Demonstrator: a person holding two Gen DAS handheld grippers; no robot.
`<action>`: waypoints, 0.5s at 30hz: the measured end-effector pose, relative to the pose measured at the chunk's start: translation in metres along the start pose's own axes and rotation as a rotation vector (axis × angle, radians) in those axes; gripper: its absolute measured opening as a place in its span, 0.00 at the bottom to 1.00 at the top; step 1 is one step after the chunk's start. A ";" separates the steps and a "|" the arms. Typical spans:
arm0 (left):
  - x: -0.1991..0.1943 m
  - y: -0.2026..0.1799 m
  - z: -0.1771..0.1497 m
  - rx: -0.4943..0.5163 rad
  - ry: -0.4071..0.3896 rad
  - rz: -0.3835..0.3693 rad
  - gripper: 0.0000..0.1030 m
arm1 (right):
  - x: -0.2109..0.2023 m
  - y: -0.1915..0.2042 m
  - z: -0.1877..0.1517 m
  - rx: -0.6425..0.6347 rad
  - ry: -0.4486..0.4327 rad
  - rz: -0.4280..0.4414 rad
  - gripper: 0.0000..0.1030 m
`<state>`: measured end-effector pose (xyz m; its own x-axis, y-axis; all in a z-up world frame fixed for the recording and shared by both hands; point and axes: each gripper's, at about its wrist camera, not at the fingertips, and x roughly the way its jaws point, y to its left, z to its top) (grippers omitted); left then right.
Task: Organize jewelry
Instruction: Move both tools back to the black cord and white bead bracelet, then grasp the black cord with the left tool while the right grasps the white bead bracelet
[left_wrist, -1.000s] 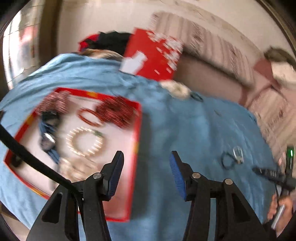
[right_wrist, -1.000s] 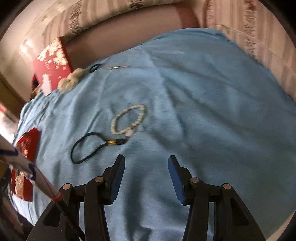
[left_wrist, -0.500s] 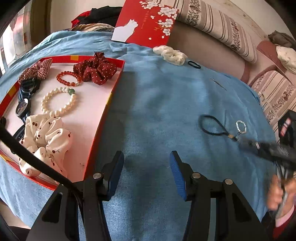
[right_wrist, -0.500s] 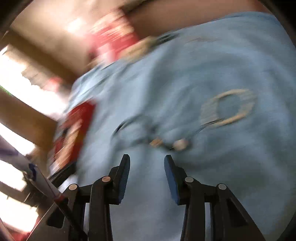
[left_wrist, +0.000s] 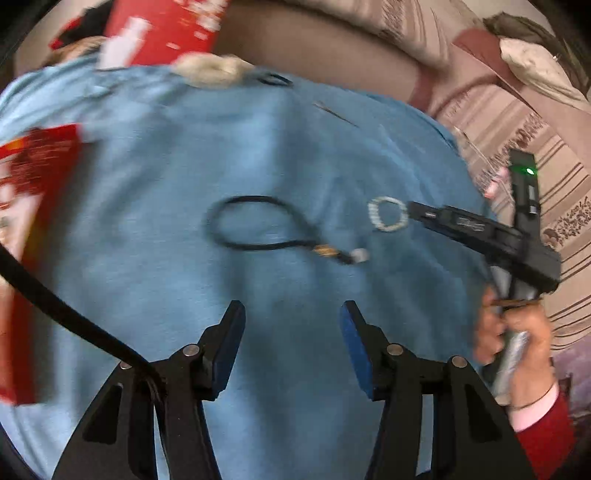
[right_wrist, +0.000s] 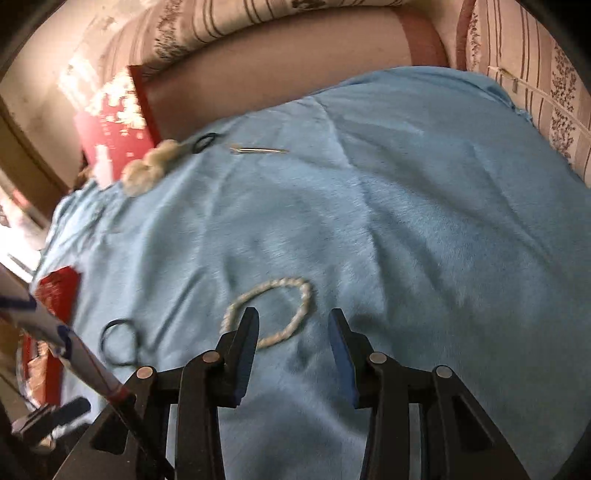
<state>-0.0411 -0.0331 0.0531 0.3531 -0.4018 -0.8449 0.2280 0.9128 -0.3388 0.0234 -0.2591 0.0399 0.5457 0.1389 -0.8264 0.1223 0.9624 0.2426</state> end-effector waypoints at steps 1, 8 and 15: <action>0.012 -0.009 0.006 0.003 0.018 -0.010 0.51 | 0.003 -0.001 0.002 -0.011 -0.003 -0.019 0.42; 0.062 -0.033 0.038 0.014 0.039 0.027 0.48 | 0.013 0.002 -0.006 -0.132 -0.027 -0.117 0.27; 0.056 -0.044 0.036 0.108 0.048 0.084 0.02 | -0.001 -0.023 -0.003 -0.058 -0.023 -0.086 0.06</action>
<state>0.0018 -0.0981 0.0353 0.3320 -0.3184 -0.8879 0.2967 0.9288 -0.2221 0.0174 -0.2804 0.0340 0.5538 0.0502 -0.8312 0.1221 0.9825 0.1407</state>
